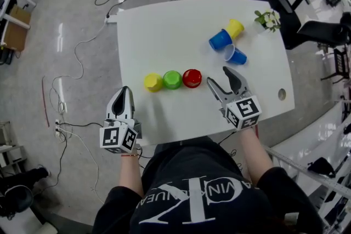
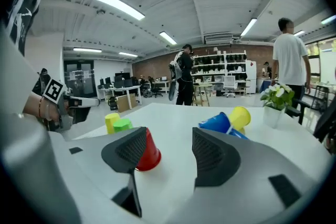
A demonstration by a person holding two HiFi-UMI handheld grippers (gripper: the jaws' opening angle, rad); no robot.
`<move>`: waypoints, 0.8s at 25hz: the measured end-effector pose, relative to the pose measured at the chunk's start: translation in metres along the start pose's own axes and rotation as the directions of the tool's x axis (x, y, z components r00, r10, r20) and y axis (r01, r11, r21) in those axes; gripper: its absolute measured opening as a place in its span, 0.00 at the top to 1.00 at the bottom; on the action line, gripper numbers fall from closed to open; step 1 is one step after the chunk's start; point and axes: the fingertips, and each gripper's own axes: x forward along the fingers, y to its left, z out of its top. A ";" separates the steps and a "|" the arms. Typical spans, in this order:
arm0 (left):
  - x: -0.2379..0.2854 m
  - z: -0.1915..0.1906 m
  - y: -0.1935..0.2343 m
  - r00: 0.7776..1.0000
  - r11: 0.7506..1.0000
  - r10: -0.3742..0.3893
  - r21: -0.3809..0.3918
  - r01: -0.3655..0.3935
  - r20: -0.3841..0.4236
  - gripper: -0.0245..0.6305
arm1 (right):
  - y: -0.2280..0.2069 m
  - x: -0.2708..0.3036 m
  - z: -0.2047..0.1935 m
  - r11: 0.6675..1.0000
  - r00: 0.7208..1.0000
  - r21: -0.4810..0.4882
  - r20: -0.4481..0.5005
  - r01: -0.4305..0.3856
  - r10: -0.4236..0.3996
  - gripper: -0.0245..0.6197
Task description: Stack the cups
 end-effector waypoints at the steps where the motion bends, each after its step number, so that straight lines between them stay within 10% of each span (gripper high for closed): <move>1: 0.001 0.000 -0.001 1.000 1.000 -0.001 0.002 0.001 -0.002 0.96 | -0.014 -0.004 -0.004 1.000 0.999 0.002 -0.009 0.031 -0.031 0.52; 11: 0.004 -0.005 -0.010 0.999 1.000 0.010 -0.013 -0.011 -0.037 0.96 | -0.128 -0.017 -0.056 0.973 0.962 0.047 -0.167 0.228 -0.217 0.49; 20: 0.006 -0.005 -0.017 0.998 0.999 0.028 0.018 -0.027 -0.063 0.96 | -0.155 0.011 -0.066 0.972 0.948 -0.237 -0.309 -0.005 -0.070 0.43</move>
